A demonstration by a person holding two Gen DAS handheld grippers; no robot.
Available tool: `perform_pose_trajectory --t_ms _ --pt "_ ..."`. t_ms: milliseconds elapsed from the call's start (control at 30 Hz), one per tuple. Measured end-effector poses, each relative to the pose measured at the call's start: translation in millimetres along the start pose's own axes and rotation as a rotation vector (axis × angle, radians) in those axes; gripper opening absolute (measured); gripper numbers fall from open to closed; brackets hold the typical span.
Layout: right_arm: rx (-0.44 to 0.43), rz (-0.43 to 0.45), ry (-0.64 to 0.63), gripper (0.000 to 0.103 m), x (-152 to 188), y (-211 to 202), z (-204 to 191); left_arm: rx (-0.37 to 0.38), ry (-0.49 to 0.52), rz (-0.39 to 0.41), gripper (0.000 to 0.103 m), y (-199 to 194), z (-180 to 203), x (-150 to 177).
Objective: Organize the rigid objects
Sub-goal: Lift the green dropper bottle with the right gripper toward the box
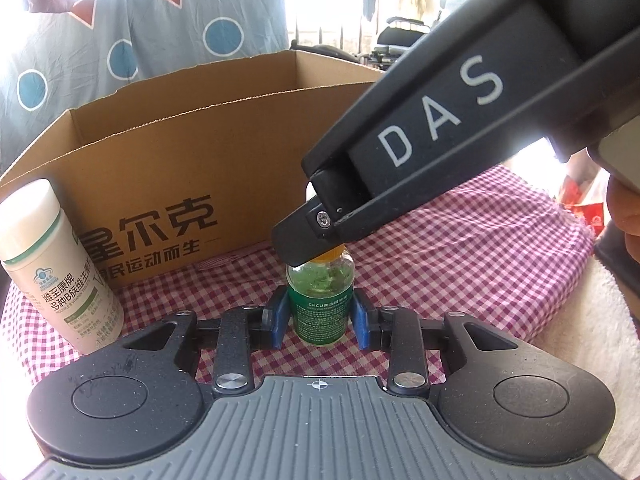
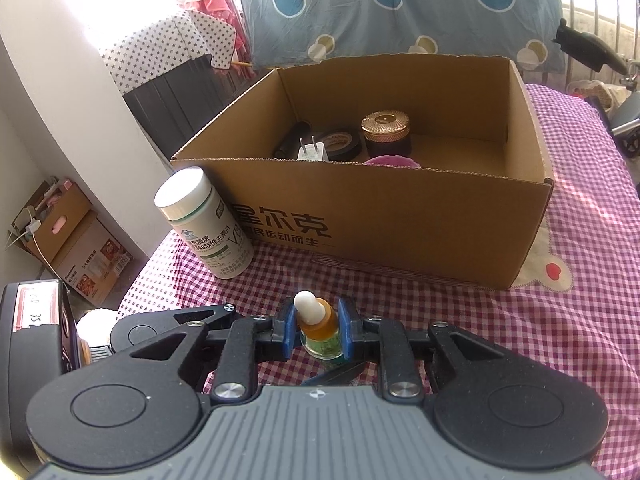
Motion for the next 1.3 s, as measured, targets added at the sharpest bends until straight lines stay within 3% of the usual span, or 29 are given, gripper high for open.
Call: perform_pose_trajectory --t_ms 800,1300 --pt "-0.034 0.006 0.011 0.024 -5.2 -6.8 -2.3 -0.026 -0.003 0.016 0.032 -2.5 -0.8 -4.5" --pt "-0.059 0.100 -0.098 0.024 -28.5 -42.3 -40.3 -0.096 -0.013 0.129 0.032 -52.5 -12.8 -29.2"
Point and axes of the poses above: each gripper's, at about its wrist camera, not at the fingertips, and y roughly the way its jaws point, z to its right, x to its underside, the point moved 7 cm from there along y, roughly the way its jaws point, and after that the axes turned 6 degrees about -y, right-handed, at the moved point
